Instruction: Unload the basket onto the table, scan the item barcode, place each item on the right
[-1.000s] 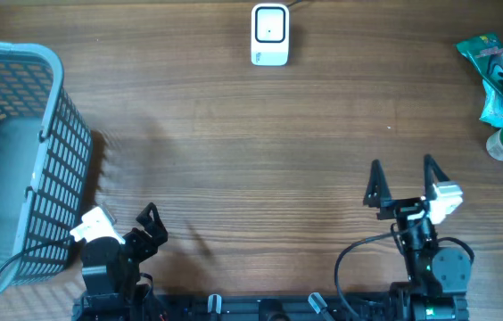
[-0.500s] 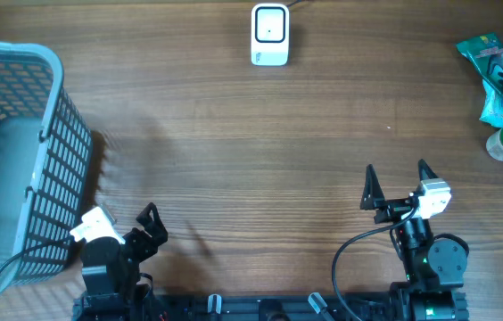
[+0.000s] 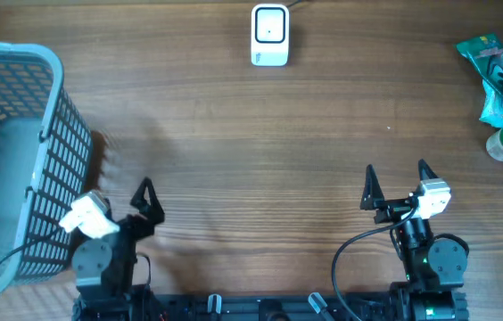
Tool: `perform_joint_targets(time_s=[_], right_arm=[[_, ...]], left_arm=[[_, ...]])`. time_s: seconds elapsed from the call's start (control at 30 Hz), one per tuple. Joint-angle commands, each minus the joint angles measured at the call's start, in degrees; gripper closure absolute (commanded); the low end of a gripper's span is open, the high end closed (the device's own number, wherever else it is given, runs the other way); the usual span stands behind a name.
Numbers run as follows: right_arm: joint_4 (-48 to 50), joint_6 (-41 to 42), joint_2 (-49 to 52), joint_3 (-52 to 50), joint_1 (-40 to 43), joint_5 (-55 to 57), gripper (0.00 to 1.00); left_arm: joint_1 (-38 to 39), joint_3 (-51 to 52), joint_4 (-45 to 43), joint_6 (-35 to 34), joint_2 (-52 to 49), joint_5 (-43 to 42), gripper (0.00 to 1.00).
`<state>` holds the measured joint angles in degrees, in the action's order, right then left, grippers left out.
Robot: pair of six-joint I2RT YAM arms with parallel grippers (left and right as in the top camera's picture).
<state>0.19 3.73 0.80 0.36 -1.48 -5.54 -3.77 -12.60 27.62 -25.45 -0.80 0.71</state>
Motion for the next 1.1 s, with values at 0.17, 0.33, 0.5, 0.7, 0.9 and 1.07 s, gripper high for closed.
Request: perform_joint_targets(time_s=[0.17, 0.33, 0.5, 0.7, 0.9, 1.07], right_arm=[[0.13, -0.70, -0.52, -0.07, -0.17, -0.28, 0.00], [0.13, -0.72, -0.52, -0.07, -0.17, -0.31, 0.00], [0.13, -0.72, -0.52, -0.07, -0.17, -0.28, 0.00], [0.13, -0.70, -0.52, -0.07, -0.17, -0.28, 0.00], [0.13, -0.72, -0.52, -0.07, -0.17, -0.28, 0.00], [0.13, -0.70, -0.52, -0.07, -0.17, -0.31, 0.00]], left_arm=[[5.27, 10.82, -19.91, 14.88, 0.59, -1.31, 0.00], [5.27, 10.88, -20.39, 16.11, 0.59, -1.01, 0.00], [5.38, 12.28, -23.30, 17.51, 0.59, -0.83, 0.00], [8.17, 12.28, -23.15, 26.60, 0.59, -2.60, 0.00], [8.15, 12.28, -23.17, 26.49, 0.59, -2.64, 0.00], [8.11, 12.28, -23.17, 26.08, 0.59, -2.60, 0.00]])
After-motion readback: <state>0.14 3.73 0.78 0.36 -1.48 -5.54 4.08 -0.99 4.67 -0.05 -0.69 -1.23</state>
